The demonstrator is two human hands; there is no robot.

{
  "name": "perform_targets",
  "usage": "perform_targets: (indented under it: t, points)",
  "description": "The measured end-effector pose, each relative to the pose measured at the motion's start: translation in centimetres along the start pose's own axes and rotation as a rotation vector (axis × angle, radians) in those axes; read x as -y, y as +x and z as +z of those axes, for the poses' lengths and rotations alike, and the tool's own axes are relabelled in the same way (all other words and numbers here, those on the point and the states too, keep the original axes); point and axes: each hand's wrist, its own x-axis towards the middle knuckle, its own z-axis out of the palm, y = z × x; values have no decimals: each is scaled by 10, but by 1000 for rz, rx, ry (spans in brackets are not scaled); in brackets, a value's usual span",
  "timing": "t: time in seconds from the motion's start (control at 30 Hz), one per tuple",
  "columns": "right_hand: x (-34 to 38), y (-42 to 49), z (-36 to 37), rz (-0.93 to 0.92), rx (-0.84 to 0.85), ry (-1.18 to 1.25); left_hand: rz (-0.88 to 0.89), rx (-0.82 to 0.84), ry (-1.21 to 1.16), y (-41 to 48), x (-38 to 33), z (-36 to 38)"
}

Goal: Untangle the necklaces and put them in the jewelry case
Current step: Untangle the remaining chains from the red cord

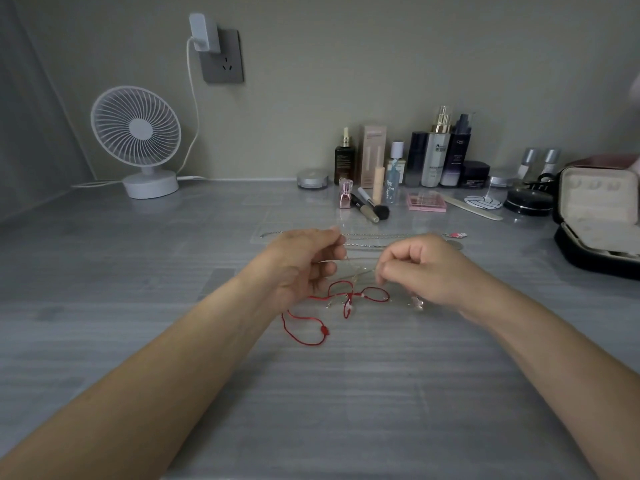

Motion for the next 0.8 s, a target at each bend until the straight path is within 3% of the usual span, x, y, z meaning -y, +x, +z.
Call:
perform_targets:
  t: [0.3, 0.57, 0.8]
  points:
    - [0, 0, -2, -8, -50, 84, 46, 52, 174, 1, 8, 3]
    - [0, 0, -1, -30, -71, 109, 276, 99, 460, -2, 12, 5]
    - [-1, 1, 1, -61, -103, 99, 359, 47, 567, -3, 12, 7]
